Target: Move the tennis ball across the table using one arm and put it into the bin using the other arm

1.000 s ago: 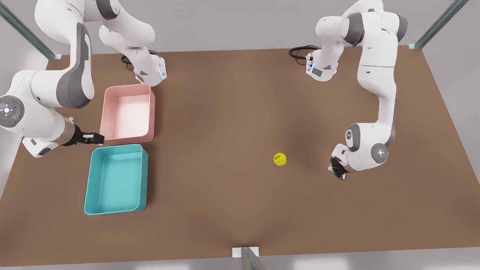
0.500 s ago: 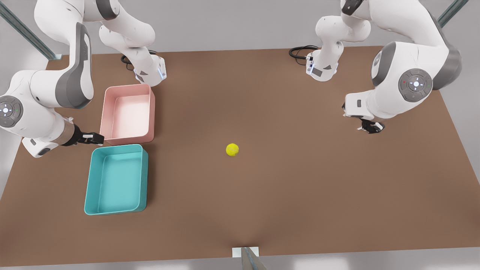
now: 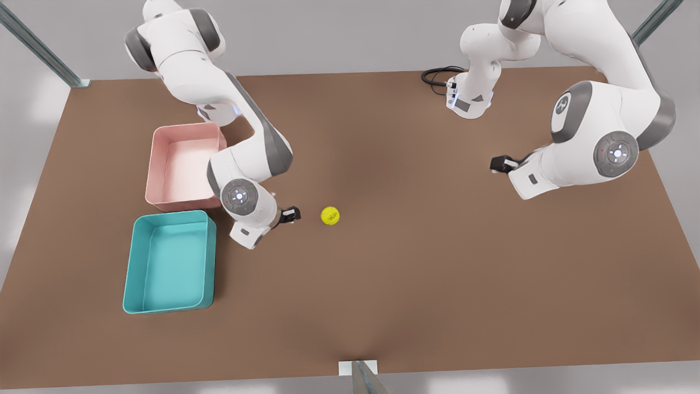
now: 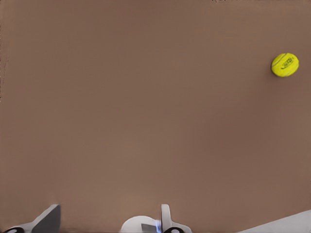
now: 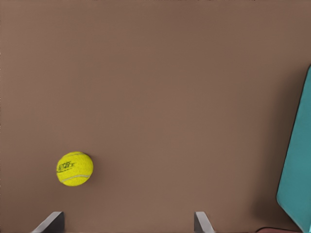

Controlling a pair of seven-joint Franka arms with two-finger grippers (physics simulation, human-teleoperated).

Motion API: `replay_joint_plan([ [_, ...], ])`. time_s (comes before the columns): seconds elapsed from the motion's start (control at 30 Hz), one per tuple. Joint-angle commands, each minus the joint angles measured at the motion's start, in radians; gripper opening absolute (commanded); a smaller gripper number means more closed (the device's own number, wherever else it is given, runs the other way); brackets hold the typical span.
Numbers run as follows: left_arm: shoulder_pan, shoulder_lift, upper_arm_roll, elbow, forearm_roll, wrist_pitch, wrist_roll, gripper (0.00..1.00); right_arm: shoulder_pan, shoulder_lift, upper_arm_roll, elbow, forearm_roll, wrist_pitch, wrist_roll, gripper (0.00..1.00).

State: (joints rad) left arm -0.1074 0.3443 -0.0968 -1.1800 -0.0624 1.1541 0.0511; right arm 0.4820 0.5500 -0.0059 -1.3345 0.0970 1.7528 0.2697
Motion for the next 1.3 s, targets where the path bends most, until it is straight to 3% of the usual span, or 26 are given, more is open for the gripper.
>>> replay_joint_plan([
  [0.0,0.002,-0.001,0.0,-0.001,-0.001,-0.01,-0.358,1.0,0.03,0.041,0.0,0.008,0.004,0.217,0.56,1.0],
  [0.37,0.005,0.021,0.0,-0.001,-0.001,-0.033,-0.358,1.0,0.176,0.18,0.0,-0.044,0.0,0.355,0.572,1.0],
  [0.73,0.015,0.028,0.002,-0.001,0.001,-0.037,-0.358,1.0,0.242,0.134,0.0,-0.239,0.003,0.494,0.568,1.0],
  [1.27,0.025,0.053,-0.001,0.02,-0.01,0.026,-0.304,1.0,0.242,0.192,-0.006,-0.265,-0.02,0.55,0.576,1.0],
])
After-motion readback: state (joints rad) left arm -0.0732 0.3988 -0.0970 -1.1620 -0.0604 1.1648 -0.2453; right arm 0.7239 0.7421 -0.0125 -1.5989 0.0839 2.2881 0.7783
